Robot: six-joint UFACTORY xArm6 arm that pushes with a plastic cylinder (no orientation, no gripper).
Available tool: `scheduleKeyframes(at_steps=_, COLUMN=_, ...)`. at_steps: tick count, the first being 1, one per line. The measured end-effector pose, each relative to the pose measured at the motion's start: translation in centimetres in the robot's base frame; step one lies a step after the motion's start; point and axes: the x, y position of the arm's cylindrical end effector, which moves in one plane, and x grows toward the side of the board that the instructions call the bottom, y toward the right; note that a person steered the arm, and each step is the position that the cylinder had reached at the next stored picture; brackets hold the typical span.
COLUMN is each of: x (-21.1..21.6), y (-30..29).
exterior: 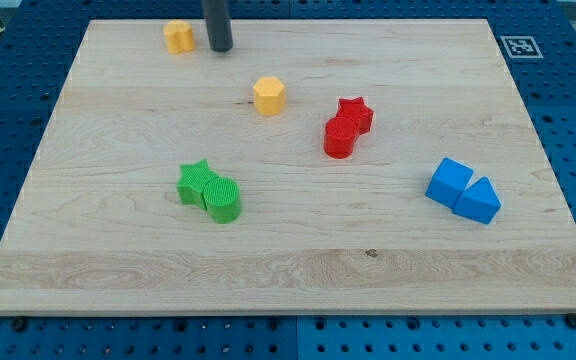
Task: Push the yellow hexagon into the yellow heart
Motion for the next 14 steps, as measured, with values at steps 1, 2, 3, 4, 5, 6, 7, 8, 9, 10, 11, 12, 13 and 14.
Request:
scheduleKeyframes(at_steps=1, x=-0.1, y=-1.6)
scheduleKeyframes(at_steps=2, x=-0.1, y=-6.1)
scheduleKeyframes(at_steps=3, x=-0.2, y=-8.3)
scheduleKeyframes(at_steps=4, x=1.4, y=-8.1)
scheduleKeyframes(at_steps=5, x=5.3, y=-8.1)
scheduleKeyframes(at_steps=6, x=7.1, y=-8.1)
scheduleKeyframes(at_steps=7, x=8.1, y=-8.1)
scheduleKeyframes(at_steps=8, x=8.1, y=-8.1)
scheduleKeyframes(at_steps=9, x=9.8, y=-8.1)
scheduleKeyframes(at_steps=10, x=11.4, y=-7.2)
scheduleKeyframes(at_steps=11, x=13.3, y=-2.9)
scheduleKeyframes(at_steps=12, x=15.7, y=2.4)
scheduleKeyframes(at_steps=13, x=17.4, y=7.2)
scheduleKeyframes(at_steps=14, x=17.5, y=10.2)
